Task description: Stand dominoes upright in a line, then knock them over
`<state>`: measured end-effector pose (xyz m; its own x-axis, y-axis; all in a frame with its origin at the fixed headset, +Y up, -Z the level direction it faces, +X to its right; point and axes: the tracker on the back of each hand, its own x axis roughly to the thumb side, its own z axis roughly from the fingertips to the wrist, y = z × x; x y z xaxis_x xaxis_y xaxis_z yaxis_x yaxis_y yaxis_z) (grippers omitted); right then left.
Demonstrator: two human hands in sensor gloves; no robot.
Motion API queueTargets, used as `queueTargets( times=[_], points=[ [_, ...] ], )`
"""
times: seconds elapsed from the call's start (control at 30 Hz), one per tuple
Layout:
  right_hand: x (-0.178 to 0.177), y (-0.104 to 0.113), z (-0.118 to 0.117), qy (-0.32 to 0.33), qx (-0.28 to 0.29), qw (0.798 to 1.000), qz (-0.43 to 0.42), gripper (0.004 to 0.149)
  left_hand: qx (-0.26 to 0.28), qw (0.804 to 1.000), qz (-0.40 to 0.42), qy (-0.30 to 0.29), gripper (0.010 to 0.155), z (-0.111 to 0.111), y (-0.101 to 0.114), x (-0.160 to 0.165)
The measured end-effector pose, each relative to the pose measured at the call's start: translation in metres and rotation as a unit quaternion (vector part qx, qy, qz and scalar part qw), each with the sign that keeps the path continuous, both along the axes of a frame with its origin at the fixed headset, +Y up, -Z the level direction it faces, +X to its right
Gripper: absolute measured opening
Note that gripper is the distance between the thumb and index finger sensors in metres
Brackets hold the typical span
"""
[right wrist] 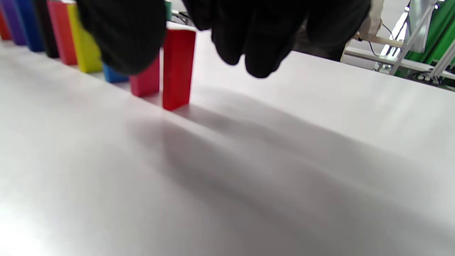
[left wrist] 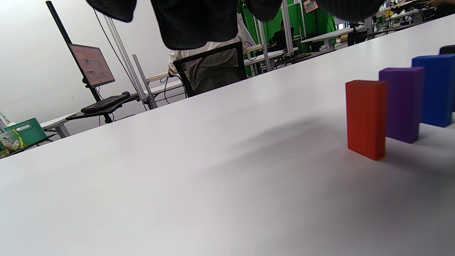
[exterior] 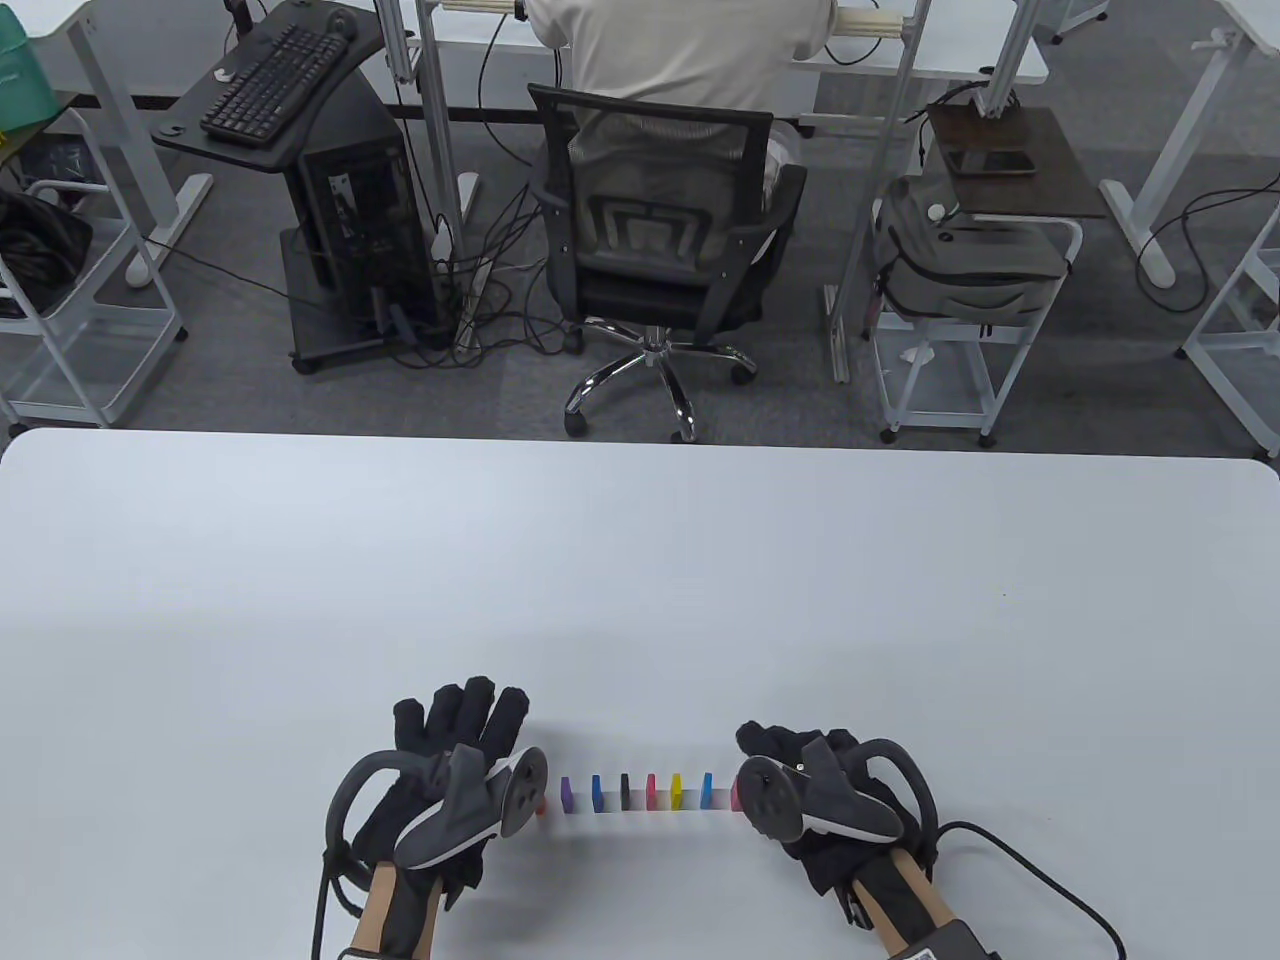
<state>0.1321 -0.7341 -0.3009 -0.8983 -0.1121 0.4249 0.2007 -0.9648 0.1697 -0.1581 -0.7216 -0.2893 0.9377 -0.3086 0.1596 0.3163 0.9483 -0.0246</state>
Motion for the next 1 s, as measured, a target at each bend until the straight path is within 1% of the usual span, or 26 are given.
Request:
queueTargets(
  times=[0.1, 0.2, 0.23, 0.27, 0.33, 0.4, 0.47, 0.67, 0.73, 0.77, 0.8, 0.83, 0.87, 0.93, 1.0],
  points=[
    [0.008, 0.009, 0.0, -0.018, -0.029, 0.999, 0.005, 0.08, 0.005, 1.0, 0.001, -0.001, 0.076, 0.0, 0.002, 0.0],
    [0.015, 0.018, 0.001, -0.033, -0.026, 0.999, 0.009, 0.079, 0.008, 1.0, 0.003, 0.0, 0.076, 0.0, 0.002, 0.0],
    [0.016, 0.02, 0.002, -0.037, -0.021, 0.999, 0.016, 0.076, 0.009, 1.0, 0.002, 0.0, 0.076, 0.0, 0.002, 0.0],
    [0.017, 0.02, 0.002, -0.042, -0.018, 0.999, 0.024, 0.073, 0.009, 1.0, 0.001, 0.0, 0.076, 0.001, 0.001, 0.0],
    [0.017, 0.018, 0.003, -0.046, -0.016, 0.998, 0.047, 0.057, 0.008, 1.0, -0.003, 0.0, 0.076, 0.001, 0.0, 0.001],
    [0.015, 0.016, 0.003, -0.045, -0.021, 0.997, 0.063, 0.047, 0.007, 1.0, -0.007, 0.0, 0.076, 0.001, -0.001, 0.001],
    [0.012, 0.014, 0.004, -0.045, -0.034, 0.995, 0.087, 0.039, 0.005, 1.0, -0.01, 0.0, 0.076, 0.001, -0.002, 0.001],
    [0.004, 0.013, 0.007, -0.046, -0.039, 0.99, 0.129, 0.037, 0.003, 1.0, -0.014, 0.001, 0.076, 0.001, -0.003, 0.002],
    [-0.001, 0.008, 0.004, -0.048, -0.041, 0.989, 0.134, 0.037, 0.003, 1.0, -0.014, 0.0, 0.076, 0.001, -0.003, 0.003],
    [-0.008, 0.006, 0.002, -0.044, -0.051, 0.99, 0.122, 0.037, 0.002, 1.0, -0.015, 0.0, 0.076, 0.001, -0.003, 0.003],
    [-0.015, 0.006, 0.002, -0.029, -0.05, 0.995, 0.087, 0.039, 0.002, 1.0, -0.015, -0.001, 0.076, 0.001, -0.003, 0.004],
    [-0.022, 0.009, -0.001, -0.012, -0.039, 0.999, 0.025, 0.04, 0.002, 1.0, -0.014, -0.001, 0.076, 0.001, -0.004, 0.005],
    [-0.025, 0.015, -0.002, -0.019, -0.037, 0.999, -0.018, 0.04, 0.003, 1.0, -0.012, -0.002, 0.076, 0.001, -0.004, 0.005],
    [-0.022, 0.026, 0.001, -0.025, -0.009, 0.998, -0.056, 0.04, 0.005, 1.0, -0.006, -0.002, 0.076, 0.002, -0.002, 0.005],
    [-0.016, 0.031, 0.001, -0.028, 0.016, 0.998, -0.062, 0.04, 0.011, 1.0, 0.003, -0.005, 0.076, 0.002, 0.0, 0.006]
  ],
)
